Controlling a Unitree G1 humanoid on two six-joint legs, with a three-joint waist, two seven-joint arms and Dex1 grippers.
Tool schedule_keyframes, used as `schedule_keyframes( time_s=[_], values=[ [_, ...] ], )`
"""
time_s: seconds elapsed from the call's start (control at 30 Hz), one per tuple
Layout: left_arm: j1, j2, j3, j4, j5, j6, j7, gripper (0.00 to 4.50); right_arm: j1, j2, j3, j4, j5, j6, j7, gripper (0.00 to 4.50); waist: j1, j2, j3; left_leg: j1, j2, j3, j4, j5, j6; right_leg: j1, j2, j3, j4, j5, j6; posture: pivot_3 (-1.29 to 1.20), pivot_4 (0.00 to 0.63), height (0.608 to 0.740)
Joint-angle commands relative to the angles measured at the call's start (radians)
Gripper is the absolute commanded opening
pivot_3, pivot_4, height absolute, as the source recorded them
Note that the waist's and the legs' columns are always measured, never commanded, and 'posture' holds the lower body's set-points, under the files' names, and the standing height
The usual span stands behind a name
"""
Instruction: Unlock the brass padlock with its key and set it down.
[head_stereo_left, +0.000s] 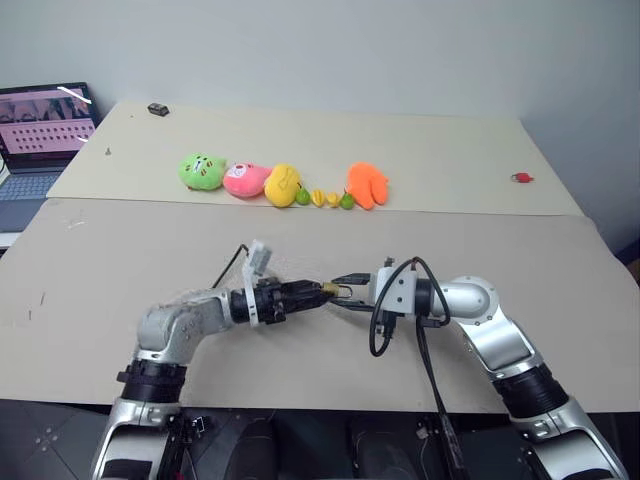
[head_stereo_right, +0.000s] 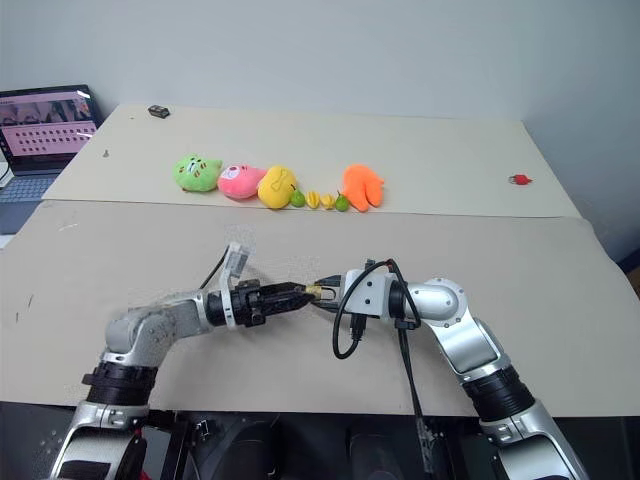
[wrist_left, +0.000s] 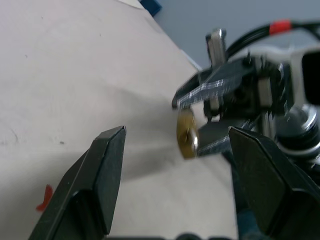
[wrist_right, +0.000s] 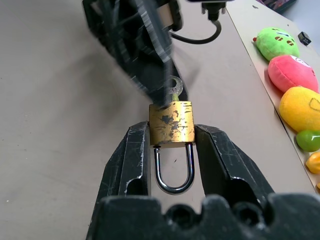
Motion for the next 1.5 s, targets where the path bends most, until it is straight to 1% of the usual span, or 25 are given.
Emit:
schedule_keyframes(
  time_s=[0.03, 0.27, 0.37, 0.47, 0.53, 1.2, 1.23, 1.27, 1.37, 1.4, 1.43, 1.5],
  values=[
    [-0.036, -0.013, 0.070, 0.014, -0.090, 0.084, 0.028, 3.51, -0.017, 0.001, -0.018, -0.020, 0.009, -0.015, -0.005, 0.95, 0.000, 0.000, 0.000, 0.000, 0.000, 0.000, 0.000, 0.000, 0.000, 0.000, 0.000, 0.000, 0.000, 0.000, 0.000, 0.00, 0.150, 0.717],
    [-0.023, 0.017, 0.035, -0.002, -0.083, 0.119, 0.006, 3.51, -0.019, 0.002, -0.021, -0.018, 0.008, -0.016, -0.008, 0.95, 0.000, 0.000, 0.000, 0.000, 0.000, 0.000, 0.000, 0.000, 0.000, 0.000, 0.000, 0.000, 0.000, 0.001, -0.002, 0.00, 0.150, 0.717],
    [-0.009, 0.043, -0.001, -0.028, -0.086, 0.133, -0.030, 3.51, -0.016, 0.003, -0.020, -0.022, 0.007, -0.015, -0.011, 0.95, -0.001, 0.000, 0.000, 0.000, 0.000, 0.000, 0.000, 0.000, 0.000, 0.000, 0.000, 0.000, 0.000, 0.001, -0.002, 0.00, 0.150, 0.717],
    [-0.007, 0.049, -0.015, -0.019, -0.071, 0.120, -0.030, 2.78, -0.015, 0.004, -0.020, -0.025, 0.009, -0.013, -0.011, 0.95, 0.000, 0.000, 0.000, 0.000, 0.000, 0.000, 0.000, 0.000, 0.000, 0.000, 0.000, 0.000, 0.000, 0.001, -0.003, 0.00, 0.150, 0.717],
    [-0.013, 0.044, -0.019, -0.007, -0.061, 0.111, -0.028, 2.00, -0.013, 0.005, -0.021, -0.026, 0.009, -0.012, -0.012, 0.95, 0.000, 0.000, 0.000, 0.000, 0.000, 0.000, 0.000, 0.000, 0.000, 0.000, 0.000, 0.000, 0.000, 0.002, -0.003, 0.00, 0.150, 0.717],
    [-0.052, -0.005, -0.020, 0.034, -0.040, 0.083, -0.006, 2.00, -0.008, 0.002, -0.023, -0.030, 0.008, -0.012, -0.014, 0.95, 0.001, 0.000, 0.000, 0.000, 0.000, 0.000, 0.000, 0.000, 0.000, 0.000, 0.000, 0.000, 0.000, 0.002, -0.003, 0.00, 0.150, 0.717],
    [-0.053, -0.008, -0.017, 0.036, -0.040, 0.080, -0.003, 1.74, -0.007, 0.001, -0.024, -0.030, 0.008, -0.012, -0.014, 0.95, 0.001, 0.000, 0.000, 0.000, 0.000, 0.000, 0.000, 0.000, 0.000, 0.000, 0.000, 0.000, 0.000, 0.002, -0.003, 0.00, 0.150, 0.717],
    [-0.055, -0.011, -0.014, 0.039, -0.043, 0.081, -0.004, 1.74, -0.007, 0.001, -0.025, -0.030, 0.008, -0.012, -0.014, 0.95, 0.001, 0.000, 0.000, 0.000, 0.000, 0.000, 0.000, 0.000, 0.000, 0.000, 0.000, 0.000, 0.000, 0.002, -0.003, 0.00, 0.150, 0.717],
    [-0.060, -0.007, -0.015, 0.041, -0.040, 0.077, -0.004, 0.78, -0.006, -0.001, -0.028, -0.027, 0.008, -0.013, -0.015, 0.95, 0.000, 0.000, 0.000, 0.000, 0.000, 0.000, 0.000, 0.000, 0.000, 0.000, 0.000, 0.000, 0.000, 0.002, -0.003, 0.00, 0.150, 0.717],
    [-0.061, -0.005, -0.017, 0.041, -0.038, 0.076, -0.004, 0.34, -0.006, -0.002, -0.028, -0.027, 0.008, -0.013, -0.015, 0.95, 0.000, 0.000, 0.000, 0.000, 0.000, 0.000, 0.000, 0.000, 0.000, 0.000, 0.000, 0.000, 0.000, 0.002, -0.003, 0.00, 0.150, 0.717],
    [-0.064, -0.004, -0.018, 0.041, -0.037, 0.076, -0.003, 0.04, -0.007, -0.002, -0.029, -0.026, 0.008, -0.013, -0.016, 0.95, 0.000, 0.000, 0.000, 0.000, 0.000, 0.000, 0.000, 0.000, 0.000, 0.000, 0.000, 0.000, 0.000, 0.002, -0.003, 0.00, 0.150, 0.717],
    [-0.070, -0.006, -0.016, 0.041, -0.047, 0.091, -0.004, 0.04, -0.008, -0.003, -0.029, -0.025, 0.008, -0.013, -0.016, 0.95, 0.001, 0.000, 0.000, 0.000, 0.000, 0.000, 0.000, 0.000, 0.000, 0.000, 0.000, 0.000, 0.000, 0.002, -0.003, 0.00, 0.150, 0.717]
  ],
)
